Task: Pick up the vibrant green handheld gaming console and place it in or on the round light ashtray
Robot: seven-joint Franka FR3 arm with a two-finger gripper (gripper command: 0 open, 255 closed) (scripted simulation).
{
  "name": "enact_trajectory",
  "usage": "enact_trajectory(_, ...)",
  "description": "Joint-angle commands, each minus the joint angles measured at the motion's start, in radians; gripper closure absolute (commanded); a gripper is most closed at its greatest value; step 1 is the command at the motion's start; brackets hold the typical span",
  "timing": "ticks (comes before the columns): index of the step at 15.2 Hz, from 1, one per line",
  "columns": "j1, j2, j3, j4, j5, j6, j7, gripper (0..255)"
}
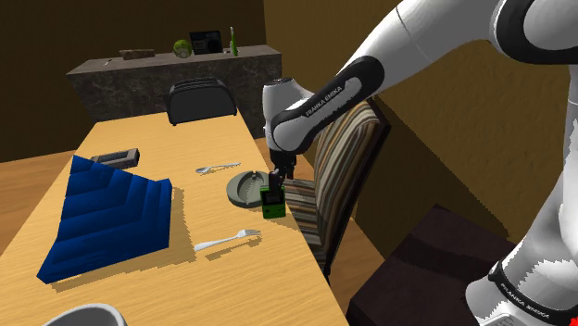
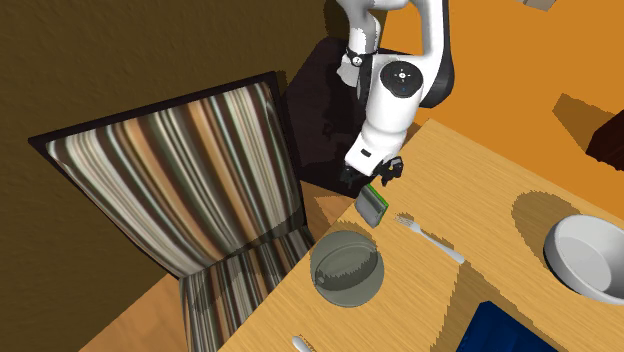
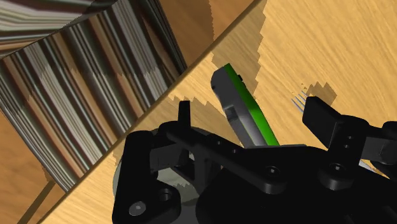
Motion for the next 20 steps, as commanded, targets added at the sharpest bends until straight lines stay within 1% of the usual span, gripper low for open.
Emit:
enact_trajectory(1,0.002,0.018,-0.001,-0.005,-0.004,0.022,0.003,0)
enact_trajectory(4,0.004,0.041,-0.004,-0.009,-0.008,0.050,0.006,0)
enact_trajectory(12,0.004,0.041,-0.004,-0.008,-0.008,0.049,0.006,0)
enact_trajectory(13,0.004,0.041,-0.004,-0.008,-0.008,0.049,0.006,255)
enact_trajectory(20,0.004,0.042,-0.004,-0.007,-0.008,0.048,0.005,255)
